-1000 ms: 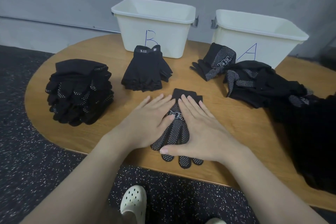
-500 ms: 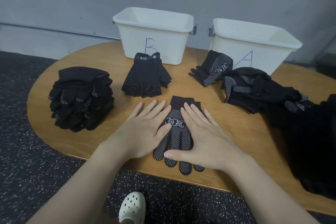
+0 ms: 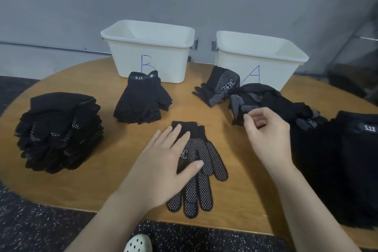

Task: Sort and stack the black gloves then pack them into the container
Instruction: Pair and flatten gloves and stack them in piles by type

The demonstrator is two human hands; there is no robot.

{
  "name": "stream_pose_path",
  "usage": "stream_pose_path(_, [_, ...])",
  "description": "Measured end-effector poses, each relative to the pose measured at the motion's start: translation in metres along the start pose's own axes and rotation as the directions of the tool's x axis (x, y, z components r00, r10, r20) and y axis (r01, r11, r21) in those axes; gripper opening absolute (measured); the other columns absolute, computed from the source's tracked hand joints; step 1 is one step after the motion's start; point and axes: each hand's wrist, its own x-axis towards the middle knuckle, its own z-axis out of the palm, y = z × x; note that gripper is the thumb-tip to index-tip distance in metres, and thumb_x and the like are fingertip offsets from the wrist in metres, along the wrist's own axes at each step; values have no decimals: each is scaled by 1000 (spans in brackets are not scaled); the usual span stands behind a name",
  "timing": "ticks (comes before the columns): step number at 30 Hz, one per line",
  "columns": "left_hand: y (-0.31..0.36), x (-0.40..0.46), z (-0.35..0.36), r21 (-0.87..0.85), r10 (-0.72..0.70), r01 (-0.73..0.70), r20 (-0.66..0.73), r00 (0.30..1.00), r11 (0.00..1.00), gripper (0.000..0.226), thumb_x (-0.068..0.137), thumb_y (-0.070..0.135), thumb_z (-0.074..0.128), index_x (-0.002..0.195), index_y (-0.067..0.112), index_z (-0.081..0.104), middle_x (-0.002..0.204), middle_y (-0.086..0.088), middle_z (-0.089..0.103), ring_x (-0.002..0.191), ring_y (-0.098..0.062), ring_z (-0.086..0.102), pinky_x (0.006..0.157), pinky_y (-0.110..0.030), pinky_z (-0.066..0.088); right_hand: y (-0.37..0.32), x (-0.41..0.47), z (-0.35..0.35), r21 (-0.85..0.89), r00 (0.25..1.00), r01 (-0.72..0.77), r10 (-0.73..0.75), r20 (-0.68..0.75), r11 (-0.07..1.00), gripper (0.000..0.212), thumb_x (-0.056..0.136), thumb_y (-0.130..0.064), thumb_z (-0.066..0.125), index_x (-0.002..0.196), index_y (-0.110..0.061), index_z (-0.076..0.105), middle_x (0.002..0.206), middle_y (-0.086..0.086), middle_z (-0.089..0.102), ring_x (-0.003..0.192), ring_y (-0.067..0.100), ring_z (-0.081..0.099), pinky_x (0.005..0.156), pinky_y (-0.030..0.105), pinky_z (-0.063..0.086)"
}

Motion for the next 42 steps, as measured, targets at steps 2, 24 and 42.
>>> stream_pose_path(2, [8,5,6,8,-12,12,2,1000,1000,88,92,83,19,163,37,-4,169,13,-16,154,-4,-19,120,-25,-19,7,7,3,-48,997,-73,73,-2,996,16,92,-32,73,103,-21,70,88,-9,66,81,7,62,82,42,58])
stream_pose_path(24, [12,17,8,-58,-19,19,9,1000,998,84,94,80,19,164,36,1,170,15,-14,150,2,-22,121,-24,-17,-33,25,21,170,972,236,-230,-52,957,13,90,-14,66,83,-22,60,89,-3,58,84,15,58,78,34,49])
stream_pose_path(42, [46,2,-3,-475,-10,-62,-147,989,878,80,79,70,66,150,43,42,142,27,46,135,3,37,117,-31,33,-51,-34,-38,576,966,105,-221,136,811,11,96,-10,61,88,-4,66,78,10,65,74,10,59,69,23,49])
